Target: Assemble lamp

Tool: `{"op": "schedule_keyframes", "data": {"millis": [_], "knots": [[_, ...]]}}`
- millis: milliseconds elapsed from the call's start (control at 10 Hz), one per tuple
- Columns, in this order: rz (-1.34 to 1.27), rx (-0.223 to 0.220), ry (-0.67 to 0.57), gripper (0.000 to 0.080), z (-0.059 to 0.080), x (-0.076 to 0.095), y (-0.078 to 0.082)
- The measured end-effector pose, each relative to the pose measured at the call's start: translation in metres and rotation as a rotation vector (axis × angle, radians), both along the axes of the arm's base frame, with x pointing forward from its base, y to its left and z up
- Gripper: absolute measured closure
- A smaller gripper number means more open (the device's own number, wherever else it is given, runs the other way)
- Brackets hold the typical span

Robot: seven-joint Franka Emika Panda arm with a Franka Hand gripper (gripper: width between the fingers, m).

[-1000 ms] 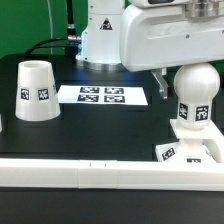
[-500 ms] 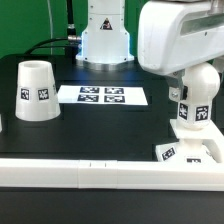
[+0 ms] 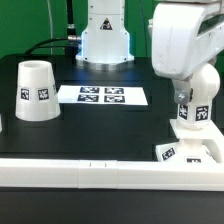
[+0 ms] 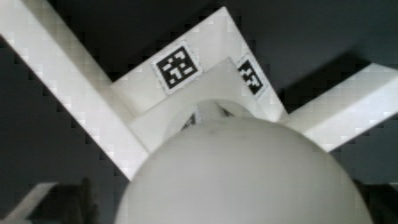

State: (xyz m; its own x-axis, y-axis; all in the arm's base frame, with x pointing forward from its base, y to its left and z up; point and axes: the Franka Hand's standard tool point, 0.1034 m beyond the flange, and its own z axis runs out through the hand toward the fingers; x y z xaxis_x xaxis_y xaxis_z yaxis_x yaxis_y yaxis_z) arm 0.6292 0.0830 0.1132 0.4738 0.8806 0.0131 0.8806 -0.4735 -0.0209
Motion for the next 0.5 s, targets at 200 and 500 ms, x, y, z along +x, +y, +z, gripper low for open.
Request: {"op": "schedule_keyframes", "data": {"millis": [200, 500], "knots": [[0.151, -0.014, -0.005, 0.0101, 0.0002, -0.0004, 0.0039], [0.457, -0.043, 0.008, 0.0101, -0.0017, -0.0023, 0.0074]]}}
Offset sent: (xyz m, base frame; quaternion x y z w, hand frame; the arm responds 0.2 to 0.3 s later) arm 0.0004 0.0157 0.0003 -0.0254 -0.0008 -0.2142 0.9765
